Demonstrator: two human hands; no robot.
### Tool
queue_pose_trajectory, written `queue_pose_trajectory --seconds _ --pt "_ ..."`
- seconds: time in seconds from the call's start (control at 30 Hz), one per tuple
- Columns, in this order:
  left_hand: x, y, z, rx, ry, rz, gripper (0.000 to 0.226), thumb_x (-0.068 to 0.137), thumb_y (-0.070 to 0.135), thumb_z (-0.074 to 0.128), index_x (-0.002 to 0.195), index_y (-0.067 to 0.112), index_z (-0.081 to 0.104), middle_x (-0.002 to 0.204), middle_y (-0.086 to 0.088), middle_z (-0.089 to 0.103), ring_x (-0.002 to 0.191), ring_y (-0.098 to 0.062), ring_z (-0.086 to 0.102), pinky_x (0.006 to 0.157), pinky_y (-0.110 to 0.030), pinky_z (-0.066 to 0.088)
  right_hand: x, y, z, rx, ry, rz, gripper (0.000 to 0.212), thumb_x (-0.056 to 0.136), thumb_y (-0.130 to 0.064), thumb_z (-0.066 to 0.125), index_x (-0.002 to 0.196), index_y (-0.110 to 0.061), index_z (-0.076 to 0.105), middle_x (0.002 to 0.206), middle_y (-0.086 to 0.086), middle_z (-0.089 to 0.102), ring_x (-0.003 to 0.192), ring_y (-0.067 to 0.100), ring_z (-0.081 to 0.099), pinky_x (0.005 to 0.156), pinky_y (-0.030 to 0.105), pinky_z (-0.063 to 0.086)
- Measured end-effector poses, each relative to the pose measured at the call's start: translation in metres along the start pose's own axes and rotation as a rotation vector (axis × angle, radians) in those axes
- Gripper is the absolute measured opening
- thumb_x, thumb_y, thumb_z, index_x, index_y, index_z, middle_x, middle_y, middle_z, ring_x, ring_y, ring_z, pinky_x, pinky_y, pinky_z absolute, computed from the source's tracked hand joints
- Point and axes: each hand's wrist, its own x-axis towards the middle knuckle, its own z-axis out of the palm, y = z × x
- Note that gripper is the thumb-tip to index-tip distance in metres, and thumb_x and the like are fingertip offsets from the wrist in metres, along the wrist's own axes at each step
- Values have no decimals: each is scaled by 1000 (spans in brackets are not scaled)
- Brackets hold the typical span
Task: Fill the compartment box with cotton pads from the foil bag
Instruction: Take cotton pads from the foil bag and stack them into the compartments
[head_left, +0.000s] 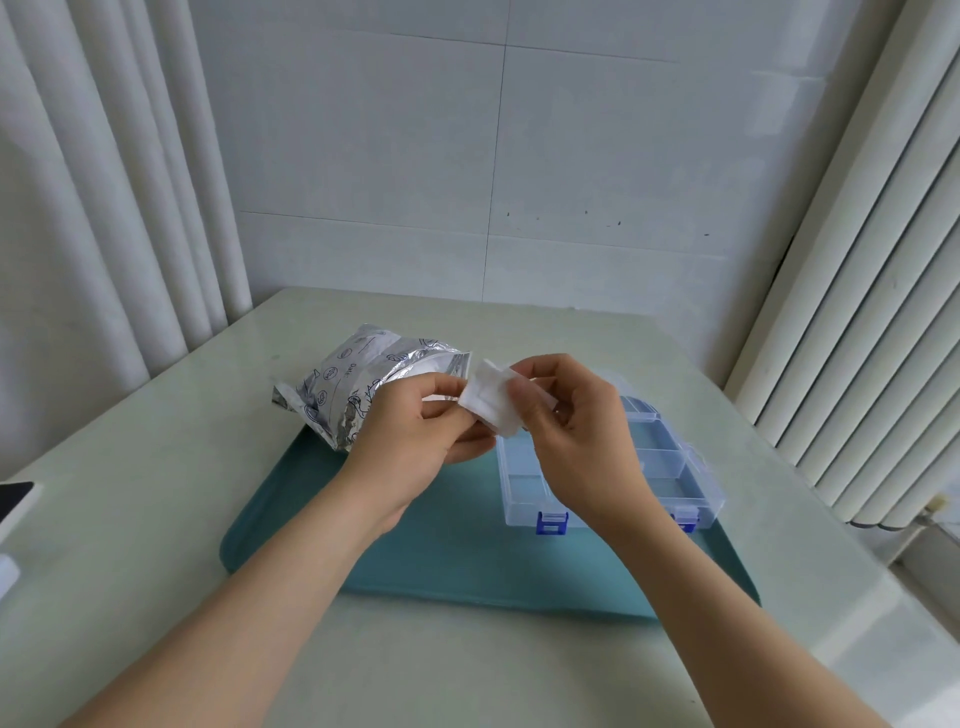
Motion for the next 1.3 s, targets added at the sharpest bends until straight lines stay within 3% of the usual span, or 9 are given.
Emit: queue_pose_trajectory --seconds 0.13,0.27,0.87,1.07,1.23,1.3 --pt "0 0 0 -9 -34 10 17 106 1 58 117 1 71 101 -14 81 98 -27 80 89 -32 64 0 6 1 -78 58 14 12 104 -17 63 101 -25 71 79 -10 72 69 10 61 60 20 45" --pt "1 -2 1 4 -74 12 27 108 -5 49 124 1 70 108 -14 81 104 -27 79 94 -33 62 0 5 0 -103 79 20 9 103 -18 64 102 -24 69 75 -10 70 67 7 60 59 14 41" --pt "1 0 4 -76 -59 20 27 109 1 50 128 3 69 114 -9 80 108 -25 77 97 -34 61 -4 -5 3 -168 158 61 6 96 -22 72 95 -25 67 77 -10 72 76 6 66 59 12 43" --pt "-1 5 6 -158 -40 -38 21 106 2 54 119 5 71 107 -13 81 103 -27 79 97 -37 61 -5 -5 3 -190 156 60 6 97 -22 71 96 -26 67 80 -11 72 80 6 65 61 14 45" --pt "0 -1 2 -21 2 18 25 107 1 56 129 4 67 106 -8 82 100 -24 80 94 -31 62 -5 -1 4 -242 174 56 7 95 -23 74 93 -27 68 85 -16 72 84 5 65 67 13 47" --pt "1 -3 1 34 15 32 25 107 2 56 129 6 68 105 -4 82 98 -20 80 92 -28 62 -4 0 3 -242 228 71 7 94 -26 75 91 -28 69 86 -17 72 84 6 65 72 20 50"
